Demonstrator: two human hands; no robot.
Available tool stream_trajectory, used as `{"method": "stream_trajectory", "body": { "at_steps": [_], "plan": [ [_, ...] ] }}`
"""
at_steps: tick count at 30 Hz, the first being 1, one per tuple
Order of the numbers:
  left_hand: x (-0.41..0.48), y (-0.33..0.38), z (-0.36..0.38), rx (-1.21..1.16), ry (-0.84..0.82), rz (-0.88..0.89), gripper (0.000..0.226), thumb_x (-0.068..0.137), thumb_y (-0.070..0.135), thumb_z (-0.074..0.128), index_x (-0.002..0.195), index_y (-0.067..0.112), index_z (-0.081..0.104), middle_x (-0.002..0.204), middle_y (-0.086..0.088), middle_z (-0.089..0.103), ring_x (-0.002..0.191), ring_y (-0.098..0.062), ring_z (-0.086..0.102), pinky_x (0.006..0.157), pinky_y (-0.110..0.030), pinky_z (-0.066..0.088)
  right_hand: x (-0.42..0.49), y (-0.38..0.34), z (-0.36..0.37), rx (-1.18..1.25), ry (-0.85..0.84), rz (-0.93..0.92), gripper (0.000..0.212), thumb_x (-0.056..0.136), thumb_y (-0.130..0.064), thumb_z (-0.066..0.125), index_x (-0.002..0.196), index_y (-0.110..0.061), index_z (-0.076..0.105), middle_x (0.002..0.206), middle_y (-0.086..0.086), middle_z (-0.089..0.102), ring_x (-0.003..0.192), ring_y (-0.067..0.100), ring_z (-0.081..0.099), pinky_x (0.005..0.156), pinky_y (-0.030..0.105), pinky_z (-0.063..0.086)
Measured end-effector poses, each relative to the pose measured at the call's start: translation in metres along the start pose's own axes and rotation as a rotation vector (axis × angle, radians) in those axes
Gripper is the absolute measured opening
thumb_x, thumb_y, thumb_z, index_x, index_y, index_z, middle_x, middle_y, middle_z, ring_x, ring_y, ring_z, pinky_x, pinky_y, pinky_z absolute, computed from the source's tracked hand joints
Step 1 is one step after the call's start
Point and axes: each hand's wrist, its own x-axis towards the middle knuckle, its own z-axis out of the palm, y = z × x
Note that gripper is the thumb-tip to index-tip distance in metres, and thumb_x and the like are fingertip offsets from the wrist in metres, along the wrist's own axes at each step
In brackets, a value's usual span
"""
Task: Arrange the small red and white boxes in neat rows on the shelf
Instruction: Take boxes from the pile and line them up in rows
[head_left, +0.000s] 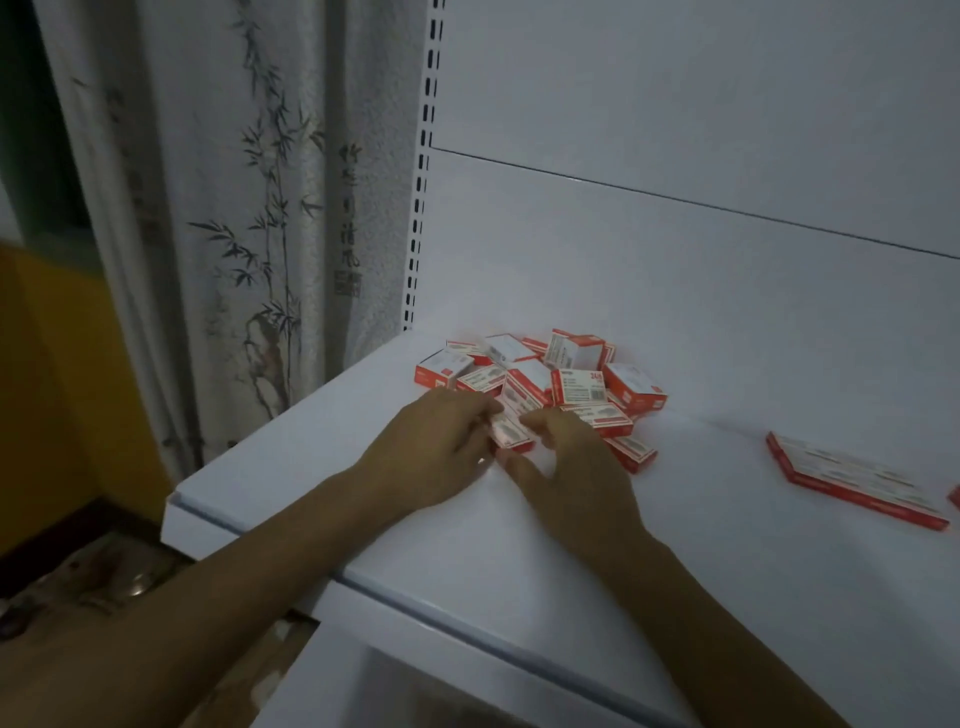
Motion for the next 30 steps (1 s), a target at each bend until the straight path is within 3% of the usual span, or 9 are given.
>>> {"method": "stream_trajectory", "body": {
  "at_steps": [6, 9, 14, 18, 21, 25, 30],
  "plan": [
    [0.002, -0.004, 0.000, -0.239, 0.102, -0.153, 0.028, 0.094, 0.018, 0.046, 0.121, 0.018, 0.055, 0.117, -0.001, 0.062, 0.105, -0.016, 0.056, 0.089, -0.029, 0.044, 0.006, -0.006, 0.004, -0.168, -0.063, 0.029, 0.060, 0.079, -0.061, 0.055, 0.125, -0.022, 0.050, 0.120, -0.003, 0.059, 0.107, 0.015, 0.053, 0.086, 0.027, 0.040],
    [0.004, -0.005, -0.001, -0.282, 0.098, -0.190, 0.028, 0.095, 0.019, 0.045, 0.121, 0.016, 0.054, 0.119, -0.001, 0.061, 0.107, -0.017, 0.056, 0.091, -0.031, 0.044, 0.010, -0.007, 0.004, -0.206, -0.011, 0.003, 0.052, 0.082, -0.051, 0.058, 0.123, -0.021, 0.051, 0.119, -0.001, 0.061, 0.106, 0.018, 0.054, 0.087, 0.032, 0.045],
    [0.004, -0.004, -0.002, -0.349, 0.090, -0.231, 0.032, 0.097, 0.028, 0.042, 0.127, 0.019, 0.050, 0.119, 0.003, 0.062, 0.104, -0.013, 0.059, 0.089, -0.027, 0.046, 0.002, -0.005, 0.003, -0.099, 0.123, -0.118, 0.043, 0.079, -0.035, 0.069, 0.116, -0.015, 0.056, 0.115, 0.003, 0.064, 0.101, 0.020, 0.059, 0.082, 0.025, 0.039],
    [0.003, -0.002, -0.006, -0.478, 0.096, -0.189, 0.023, 0.095, 0.028, 0.046, 0.115, 0.019, 0.055, 0.107, 0.002, 0.067, 0.091, -0.011, 0.063, 0.077, -0.020, 0.048, 0.002, -0.004, 0.004, -0.095, 0.187, -0.132, 0.048, 0.078, -0.035, 0.068, 0.118, -0.013, 0.055, 0.116, 0.006, 0.064, 0.102, 0.023, 0.062, 0.084, 0.026, 0.041],
    [0.002, 0.002, -0.009, -0.638, 0.166, -0.153, 0.014, 0.092, 0.022, 0.053, 0.106, 0.020, 0.056, 0.107, 0.000, 0.069, 0.093, -0.010, 0.066, 0.079, -0.026, 0.053, 0.004, -0.001, 0.002, 0.005, 0.170, -0.066, 0.061, 0.076, -0.037, 0.071, 0.127, -0.017, 0.045, 0.126, 0.004, 0.057, 0.110, 0.019, 0.057, 0.088, 0.031, 0.048],
    [0.001, 0.006, -0.009, -0.568, 0.216, -0.078, 0.012, 0.091, 0.018, 0.057, 0.102, 0.021, 0.054, 0.109, 0.004, 0.067, 0.097, -0.010, 0.065, 0.083, -0.028, 0.055, 0.005, 0.000, -0.005, 0.126, 0.118, 0.066, 0.076, 0.071, -0.045, 0.074, 0.133, -0.023, 0.037, 0.128, -0.003, 0.055, 0.106, 0.010, 0.056, 0.090, 0.037, 0.052],
    [-0.001, 0.009, -0.011, -0.695, 0.225, -0.091, 0.018, 0.087, 0.007, 0.060, 0.093, 0.022, 0.055, 0.106, -0.001, 0.067, 0.097, -0.013, 0.066, 0.083, -0.035, 0.055, 0.003, -0.007, -0.011, 0.139, 0.062, 0.039, 0.073, 0.075, -0.034, 0.073, 0.137, -0.029, 0.035, 0.122, -0.003, 0.061, 0.101, 0.013, 0.061, 0.087, 0.038, 0.053]
  ]
}}
